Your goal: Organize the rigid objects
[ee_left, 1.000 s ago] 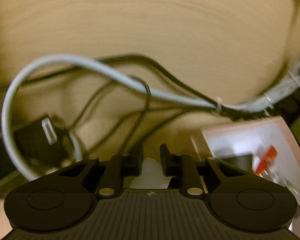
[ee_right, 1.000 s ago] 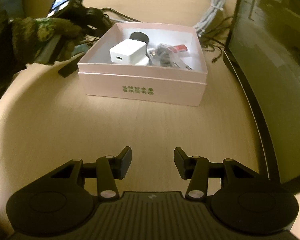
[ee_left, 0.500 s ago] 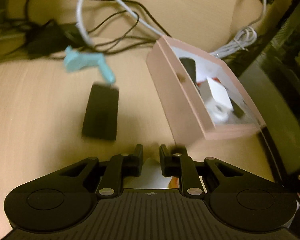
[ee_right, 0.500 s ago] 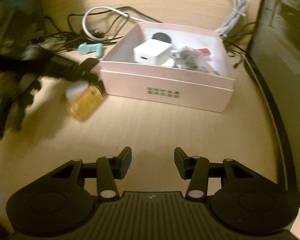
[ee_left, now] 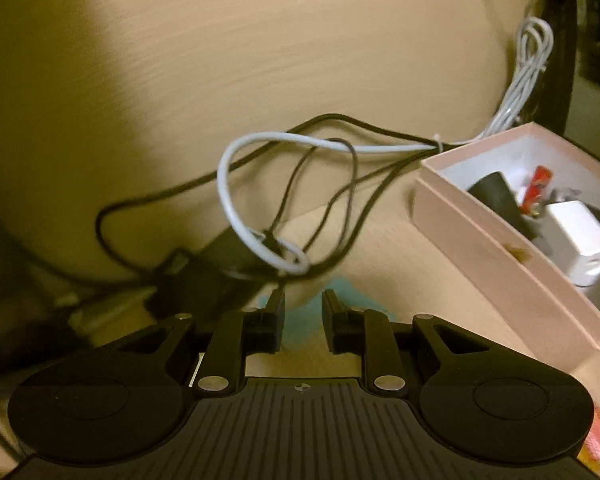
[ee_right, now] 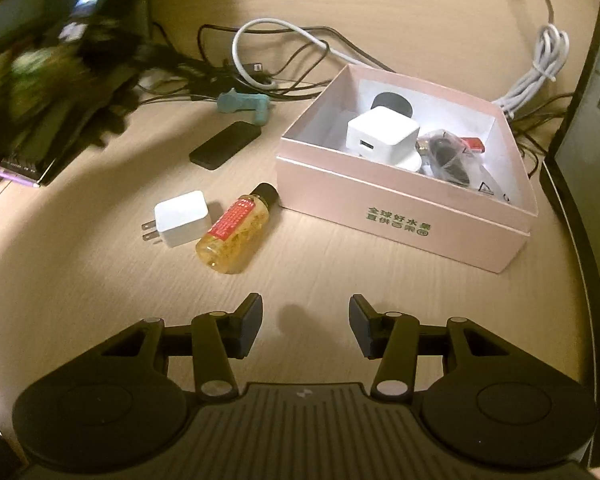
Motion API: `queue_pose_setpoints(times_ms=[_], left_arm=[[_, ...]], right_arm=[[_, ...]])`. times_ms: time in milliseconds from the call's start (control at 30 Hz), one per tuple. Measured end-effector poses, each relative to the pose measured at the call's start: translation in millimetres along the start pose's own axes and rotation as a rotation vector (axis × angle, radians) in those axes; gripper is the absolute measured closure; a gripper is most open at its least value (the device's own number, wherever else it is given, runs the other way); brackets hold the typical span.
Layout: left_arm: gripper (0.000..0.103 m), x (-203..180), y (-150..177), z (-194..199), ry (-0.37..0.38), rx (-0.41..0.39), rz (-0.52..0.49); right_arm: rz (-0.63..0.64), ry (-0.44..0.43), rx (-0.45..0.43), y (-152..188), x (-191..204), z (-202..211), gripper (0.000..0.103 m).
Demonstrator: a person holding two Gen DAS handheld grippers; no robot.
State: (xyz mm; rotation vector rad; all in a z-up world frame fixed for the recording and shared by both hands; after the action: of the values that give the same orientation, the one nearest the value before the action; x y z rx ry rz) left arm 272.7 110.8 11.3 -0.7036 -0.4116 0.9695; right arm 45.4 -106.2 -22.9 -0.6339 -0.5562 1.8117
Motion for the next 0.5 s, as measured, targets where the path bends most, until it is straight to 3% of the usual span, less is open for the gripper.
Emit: queue_pose_setpoints(times_ms=[100, 233, 300, 367, 400, 500], left_arm=[[0.078, 0.5, -5.9, -12.8, 0.060, 0.034, -0.037], [0.078, 1.7, -2.0, -33.0, 0.090, 0.139, -0.075], [0.072, 3.7, 0.0, -38.4, 0.109, 0.153, -0.064], [0.074, 8.1, 3.6, -42.2, 0.113, 0.168, -0.029], [0.081, 9.0, 6.9, -45.7, 0.118, 0.194, -0.003], [0.087, 6.3, 15.7, -37.3, 0.160, 0.179, 0.070]], right_arm=[[-0.008, 0.004, 0.013, 5.8, -6.4, 0.0, 0.055], [-0.049, 0.013, 0.053, 15.1, -16.9, -5.0, 0.055], [-0.066, 0.018, 0.067, 18.3, -21.1, -7.1, 0.055], [-0.077, 0.021, 0.075, 20.3, -23.7, -8.5, 0.055], [-0.080, 0.021, 0.079, 20.8, -24.6, -9.5, 0.055], [-0.082, 0.022, 0.085, 20.9, -23.3, -11.5, 0.055]])
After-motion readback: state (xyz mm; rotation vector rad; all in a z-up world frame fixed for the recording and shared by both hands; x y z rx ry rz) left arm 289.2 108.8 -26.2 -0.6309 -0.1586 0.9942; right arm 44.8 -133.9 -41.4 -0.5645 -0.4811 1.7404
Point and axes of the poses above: each gripper's, at about its wrist camera, not at the fingertips, and z roughly against the way its jaws point, x to its left, y to its underside, the point moved 8 cm from there along -z, roughly the way its jaws point, and after that the axes turned 13 degrees about y, right-handed, at the moved point
